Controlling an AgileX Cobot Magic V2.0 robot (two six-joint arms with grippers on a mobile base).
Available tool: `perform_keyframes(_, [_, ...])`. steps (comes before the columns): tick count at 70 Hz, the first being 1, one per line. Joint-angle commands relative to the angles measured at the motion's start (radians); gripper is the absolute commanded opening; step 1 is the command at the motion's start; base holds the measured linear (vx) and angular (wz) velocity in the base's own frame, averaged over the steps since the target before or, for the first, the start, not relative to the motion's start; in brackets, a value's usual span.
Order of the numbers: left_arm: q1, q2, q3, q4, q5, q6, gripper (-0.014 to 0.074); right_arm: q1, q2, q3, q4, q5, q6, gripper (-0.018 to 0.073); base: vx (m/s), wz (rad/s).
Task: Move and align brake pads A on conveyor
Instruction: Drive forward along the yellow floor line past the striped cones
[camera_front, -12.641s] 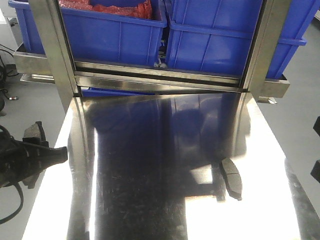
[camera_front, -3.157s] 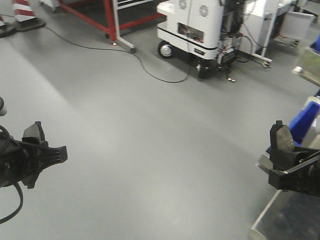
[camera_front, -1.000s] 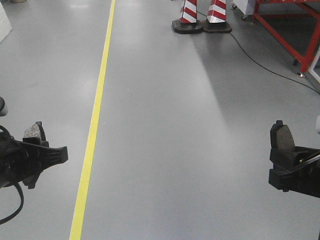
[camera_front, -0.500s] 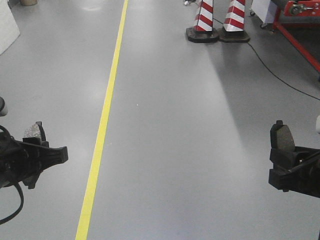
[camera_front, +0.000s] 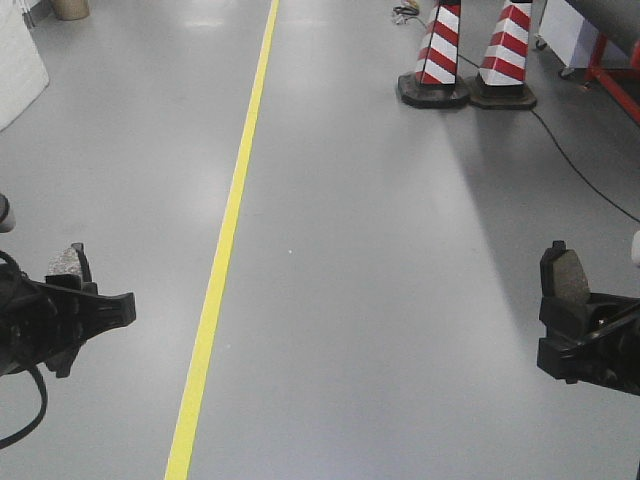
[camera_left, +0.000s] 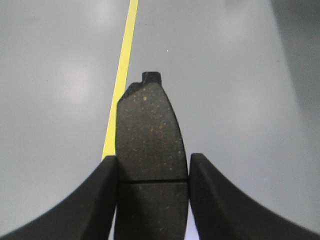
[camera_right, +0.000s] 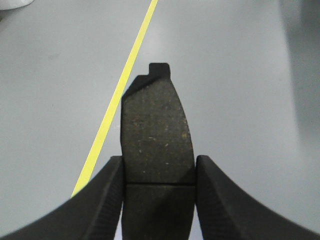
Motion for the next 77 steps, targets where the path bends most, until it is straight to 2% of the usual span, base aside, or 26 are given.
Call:
perform_keyframes(1, [-0.006,-0.014,-0.026,0.051,-0.025,-0.006,0.0216,-0.004,-0.008,-0.031,-0.017,-0.090,-0.003,0.0036,0.56,0.05])
perform_keyframes(77, [-0.006,-0.014,-0.026,0.051,-0.025,-0.006,0.0216,-0.004,-0.008,-0.031,-0.017,-0.090,-0.003,0.0036,0.59,0.03])
